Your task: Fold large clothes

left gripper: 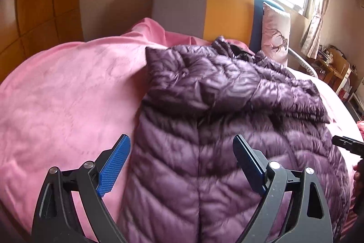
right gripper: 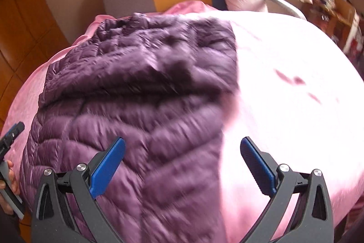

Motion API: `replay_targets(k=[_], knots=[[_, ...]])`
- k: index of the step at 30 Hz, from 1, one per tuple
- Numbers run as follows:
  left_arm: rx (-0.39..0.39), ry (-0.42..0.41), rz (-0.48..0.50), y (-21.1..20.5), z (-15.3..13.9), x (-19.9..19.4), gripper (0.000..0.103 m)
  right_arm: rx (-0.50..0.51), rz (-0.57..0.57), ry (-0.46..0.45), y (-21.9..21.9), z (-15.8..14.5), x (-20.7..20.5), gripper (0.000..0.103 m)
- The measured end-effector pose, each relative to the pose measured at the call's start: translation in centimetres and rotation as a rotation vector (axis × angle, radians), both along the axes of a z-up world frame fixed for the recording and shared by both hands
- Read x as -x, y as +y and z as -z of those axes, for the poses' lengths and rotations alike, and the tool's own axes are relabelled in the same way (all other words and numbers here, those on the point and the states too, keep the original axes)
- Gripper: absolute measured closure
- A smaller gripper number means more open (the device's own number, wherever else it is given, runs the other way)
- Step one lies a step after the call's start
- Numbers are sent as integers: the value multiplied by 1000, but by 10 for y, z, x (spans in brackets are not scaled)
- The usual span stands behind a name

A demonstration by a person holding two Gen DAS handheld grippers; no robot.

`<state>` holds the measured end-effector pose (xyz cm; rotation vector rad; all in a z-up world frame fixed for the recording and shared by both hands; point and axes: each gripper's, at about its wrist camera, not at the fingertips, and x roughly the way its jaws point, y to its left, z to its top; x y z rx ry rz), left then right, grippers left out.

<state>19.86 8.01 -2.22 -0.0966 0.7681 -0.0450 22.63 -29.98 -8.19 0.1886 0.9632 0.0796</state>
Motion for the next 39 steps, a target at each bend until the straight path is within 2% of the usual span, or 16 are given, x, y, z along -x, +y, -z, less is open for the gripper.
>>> replay_targets(k=[6, 9, 15, 18, 21, 25, 30, 35, 39], knots=[[-7, 37, -3, 6, 13, 26, 13, -111, 33, 45, -30, 17, 35, 2], [-23, 52, -11, 8, 20, 36, 13, -142, 26, 35, -36, 18, 49, 2], [-27, 91, -21, 11, 34, 49, 13, -182, -5, 35, -28, 19, 67, 2], [1, 116, -36, 16, 44, 61, 13, -198, -23, 38, -25, 21, 76, 2], [48, 113, -58, 23, 50, 77, 12, -204, -36, 38, -21, 22, 86, 2], [32, 102, -50, 27, 48, 100, 12, -225, -57, 52, -20, 25, 99, 2], [158, 166, -14, 47, 50, 127, 17, -301, -99, 101, -24, 33, 120, 2], [213, 240, 42, 52, 68, 155, 17, -362, -157, 117, -25, 40, 146, 2], [277, 244, 54, 56, 70, 157, 19, -397, -163, 130, -28, 44, 155, 2]])
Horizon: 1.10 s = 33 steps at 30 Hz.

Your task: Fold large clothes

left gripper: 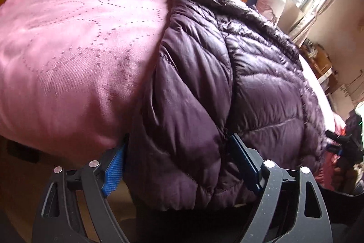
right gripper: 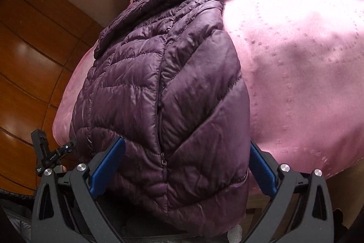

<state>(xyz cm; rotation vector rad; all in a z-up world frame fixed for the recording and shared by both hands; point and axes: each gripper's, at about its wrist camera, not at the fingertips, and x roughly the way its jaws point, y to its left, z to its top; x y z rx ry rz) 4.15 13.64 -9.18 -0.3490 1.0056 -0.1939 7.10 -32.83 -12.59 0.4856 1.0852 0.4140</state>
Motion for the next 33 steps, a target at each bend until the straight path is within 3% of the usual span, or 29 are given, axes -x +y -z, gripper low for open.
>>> replay_targets(k=[4, 6, 8, 9, 10, 12, 17, 26, 29, 33], knots=[[32, 8, -5, 2, 2, -1, 24, -1, -40, 22, 2, 2, 5, 2], [40, 8, 18, 0, 1, -1, 45, 13, -65, 28, 6, 3, 10, 4], [90, 13, 64, -1, -1, -2, 71, 63, -91, 26, 12, 1, 14, 14], [94, 12, 73, -3, -3, -1, 80, 115, -99, 31, 15, 0, 15, 32], [100, 8, 87, -5, -6, -1, 85, 149, -103, 37, 17, -3, 15, 61], [136, -1, 109, -5, -15, -1, 90, 99, -123, 37, 14, -11, 16, 86], [311, -78, 108, 17, -49, -3, 92, 1, -109, -42, 9, -45, 13, 92], [411, -222, 142, 24, -106, -41, 93, -242, 54, -161, -29, -85, -31, 93], [449, -252, 138, 26, -117, -74, 93, -247, 116, -173, -32, -90, -65, 93], [423, -250, 115, 18, -117, -131, 93, -229, 145, -161, -35, -92, -119, 93]])
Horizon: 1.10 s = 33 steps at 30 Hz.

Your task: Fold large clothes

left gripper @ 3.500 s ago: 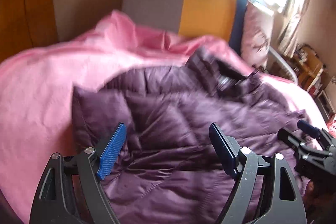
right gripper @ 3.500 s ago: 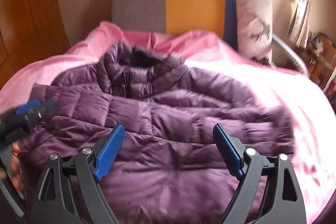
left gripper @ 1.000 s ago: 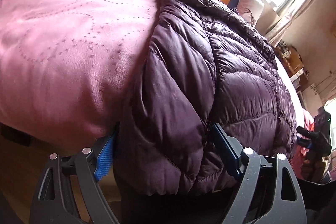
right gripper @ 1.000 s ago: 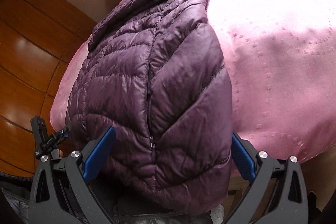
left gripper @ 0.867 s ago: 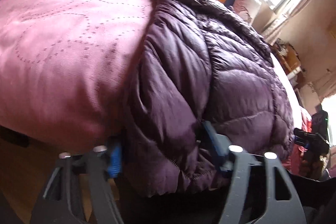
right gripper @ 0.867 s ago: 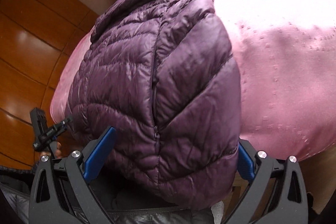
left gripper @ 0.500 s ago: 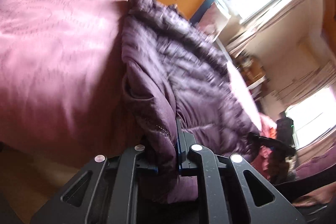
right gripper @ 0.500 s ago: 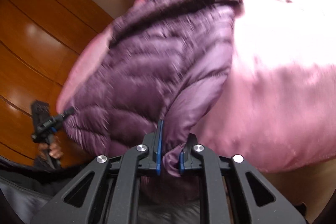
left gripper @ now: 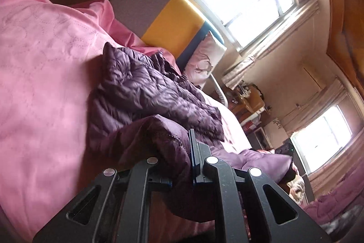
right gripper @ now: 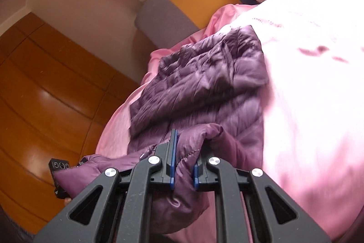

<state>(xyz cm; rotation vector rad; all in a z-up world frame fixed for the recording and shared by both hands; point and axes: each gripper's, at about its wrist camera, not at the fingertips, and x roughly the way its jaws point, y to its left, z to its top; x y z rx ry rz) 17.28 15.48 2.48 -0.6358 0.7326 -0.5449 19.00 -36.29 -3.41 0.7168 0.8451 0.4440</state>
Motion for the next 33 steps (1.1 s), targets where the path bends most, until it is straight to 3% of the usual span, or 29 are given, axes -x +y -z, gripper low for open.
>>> replay_targets(k=[6, 7, 8, 9, 10, 11, 12, 13, 15, 16, 19, 24, 25, 26, 28, 30, 33], knots=[[-37, 69, -46, -6, 21, -79, 92, 33, 29, 58, 0, 14, -65, 91], [-26, 102, -55, -5, 26, -89, 90, 31, 37, 74, -1, 18, -74, 88], [-6, 129, -48, -4, 30, -97, 81, 34, 42, 84, -3, 21, -79, 85], [16, 155, -60, -1, 33, -105, 69, 25, 41, 92, -4, 25, -85, 77], [31, 168, -76, 3, 35, -110, 63, -5, 39, 99, -6, 28, -90, 61], [55, 171, -85, 7, 35, -114, 50, -41, 39, 103, -10, 29, -92, 52], [98, 162, -98, 14, 34, -114, 33, -78, 49, 101, -14, 31, -94, 37], [125, 150, -118, 21, 34, -112, 26, -110, 59, 83, -19, 29, -92, 23], [145, 123, -168, 36, 35, -106, 23, -138, 65, 33, -24, 26, -84, 7], [146, 121, -182, 43, 38, -103, 23, -133, 75, 12, -27, 25, -76, 6], [96, 163, -189, 49, 61, -93, 21, -100, 76, 9, -33, 34, -55, 6], [47, 244, -71, 24, 108, -80, 24, 43, 54, 91, -24, 72, -32, 8], [47, 254, -47, 18, 114, -79, 31, 90, 42, 108, -16, 79, -32, 18], [27, 256, -33, 12, 117, -78, 46, 146, 36, 109, -9, 81, -32, 26], [-7, 238, -30, 5, 117, -74, 63, 183, 27, 104, 1, 81, -32, 56], [-2, 225, -35, 6, 113, -69, 81, 180, 22, 92, 6, 75, -30, 69], [-34, 194, -23, 5, 103, -54, 87, 196, 4, 75, 8, 67, -18, 76]])
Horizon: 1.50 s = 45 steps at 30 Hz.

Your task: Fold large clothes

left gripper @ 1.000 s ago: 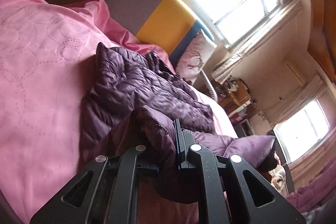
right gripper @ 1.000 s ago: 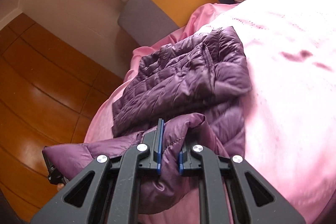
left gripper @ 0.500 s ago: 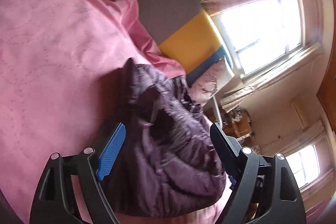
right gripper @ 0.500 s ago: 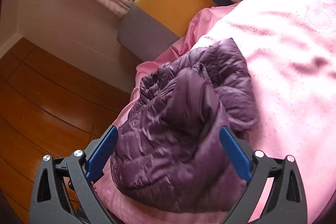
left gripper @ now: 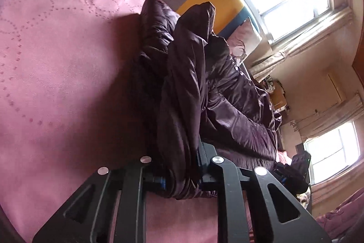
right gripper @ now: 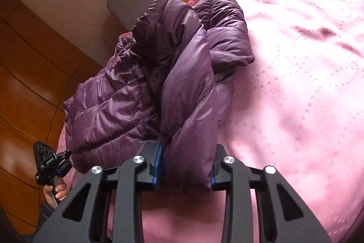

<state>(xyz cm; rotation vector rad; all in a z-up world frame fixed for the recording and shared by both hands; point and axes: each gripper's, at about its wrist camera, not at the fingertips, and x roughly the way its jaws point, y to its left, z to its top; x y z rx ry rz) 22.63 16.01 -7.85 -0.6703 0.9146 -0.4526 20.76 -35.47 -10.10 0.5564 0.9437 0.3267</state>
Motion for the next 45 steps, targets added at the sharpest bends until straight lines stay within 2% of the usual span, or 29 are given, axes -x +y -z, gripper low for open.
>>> replay_targets(k=[5, 9, 10, 11, 13, 15, 17, 19, 22, 24, 26, 28, 29, 31, 32, 33, 35, 39, 45], knots=[[-32, -8, 49, -1, -8, 41, 87, 1, -52, 7, -7, -7, 37, 77], [-76, 10, 97, 0, -13, 95, 87, 17, -113, 25, -15, -15, 78, 77], [-83, 15, 102, 1, -14, 106, 87, 30, -127, 24, -16, -20, 88, 73], [-93, 22, 102, 1, -15, 115, 82, 56, -132, 24, -17, -24, 94, 69], [-131, 4, 93, 4, -23, 131, 65, 141, -120, 15, -11, -34, 102, 48], [-192, -67, 37, 11, -41, 144, 36, 221, -96, -30, -11, -51, 103, 45], [-188, -105, 2, 18, -58, 143, 34, 313, -60, -99, -7, -71, 106, 45], [-178, -151, 3, 17, -71, 139, 34, 357, -51, -187, 1, -89, 102, 45], [-201, -215, 51, -8, -85, 122, 35, 407, -84, -263, 26, -100, 86, 48], [-222, -241, 101, -28, -85, 108, 35, 470, -125, -276, 57, -96, 63, 50], [-272, -242, 145, -49, -82, 97, 35, 581, -144, -257, 76, -82, 44, 54], [-349, -200, 179, -71, -67, 76, 35, 691, -145, -225, 100, -67, 22, 61], [-374, -174, 186, -76, -59, 67, 35, 709, -147, -212, 103, -59, 16, 63], [-393, -120, 213, -85, -42, 53, 41, 715, -143, -189, 104, -45, 6, 72], [-403, -110, 215, -88, -38, 50, 60, 709, -142, -183, 103, -41, 5, 77], [-424, -107, 215, -89, -34, 48, 85, 709, -141, -183, 103, -35, 6, 89], [-422, -123, 199, -85, -33, 50, 97, 727, -133, -191, 100, -36, 11, 96], [-414, -199, 157, -75, -50, 73, 99, 720, -111, -229, 90, -50, 29, 97], [-372, -346, 98, -67, -99, 96, 99, 664, -51, -331, 80, -95, 57, 97]])
